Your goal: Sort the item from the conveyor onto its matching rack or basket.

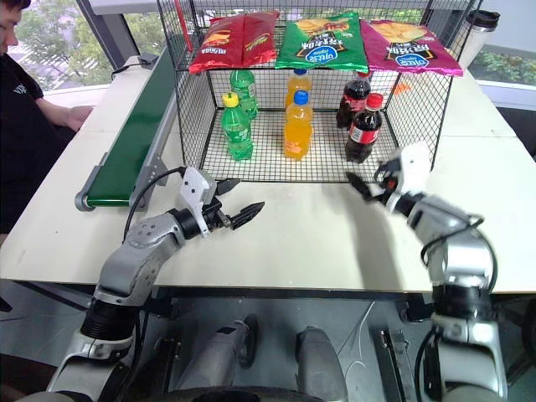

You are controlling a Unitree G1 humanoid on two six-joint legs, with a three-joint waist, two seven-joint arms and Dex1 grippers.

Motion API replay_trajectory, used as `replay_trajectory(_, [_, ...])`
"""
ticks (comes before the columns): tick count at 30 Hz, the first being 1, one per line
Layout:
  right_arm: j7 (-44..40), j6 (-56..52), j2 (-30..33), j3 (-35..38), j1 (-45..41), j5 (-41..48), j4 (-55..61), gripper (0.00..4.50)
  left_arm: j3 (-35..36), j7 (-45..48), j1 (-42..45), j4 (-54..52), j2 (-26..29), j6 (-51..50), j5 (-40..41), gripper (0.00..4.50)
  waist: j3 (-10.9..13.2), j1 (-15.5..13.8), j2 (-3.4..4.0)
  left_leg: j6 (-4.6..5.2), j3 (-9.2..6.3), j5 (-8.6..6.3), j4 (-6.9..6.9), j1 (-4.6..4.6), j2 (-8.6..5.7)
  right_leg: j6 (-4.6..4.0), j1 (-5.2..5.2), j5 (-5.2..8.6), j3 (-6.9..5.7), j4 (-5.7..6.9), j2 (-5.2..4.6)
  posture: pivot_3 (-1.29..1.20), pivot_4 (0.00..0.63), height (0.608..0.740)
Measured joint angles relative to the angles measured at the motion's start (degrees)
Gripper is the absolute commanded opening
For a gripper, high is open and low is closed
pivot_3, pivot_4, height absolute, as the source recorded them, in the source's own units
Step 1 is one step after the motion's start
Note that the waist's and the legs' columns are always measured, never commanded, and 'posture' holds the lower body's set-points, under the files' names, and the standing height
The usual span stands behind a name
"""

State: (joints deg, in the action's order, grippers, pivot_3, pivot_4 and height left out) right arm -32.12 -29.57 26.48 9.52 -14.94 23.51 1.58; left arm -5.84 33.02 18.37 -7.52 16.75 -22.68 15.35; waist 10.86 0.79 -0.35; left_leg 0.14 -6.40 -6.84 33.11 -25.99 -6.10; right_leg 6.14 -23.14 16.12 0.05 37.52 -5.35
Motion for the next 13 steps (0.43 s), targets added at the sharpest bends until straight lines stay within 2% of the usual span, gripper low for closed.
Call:
replay_trajectory(6, [0.8,-2.2,-3.8,-1.3,1.3,3.4,8.3,4.47,0.0,-1.3,-0.3,1.6,0.5,3.6,-2.4,4.5,0.0,-0.2,0.0,-0.14,0.0,-0.09,0.06,0.04,-0.02,-0.03,0.04,0.0,0.04,0.0,0.0,0.0,0.15,0.738])
replay_trajectory(13, [1.0,-4.0,-5.2,-3.6,1.4,4.4,10.0,4.47,0.0,-0.9,-1.8,1.3,0.5,4.1,-2.2,4.5,0.0,-0.2,0.0,-0.14,0.0,-0.09,0.03,0.02,-0.02,-0.03,0.01,0.0,0.03,-0.01,-0.01,0.0,0.15,0.738])
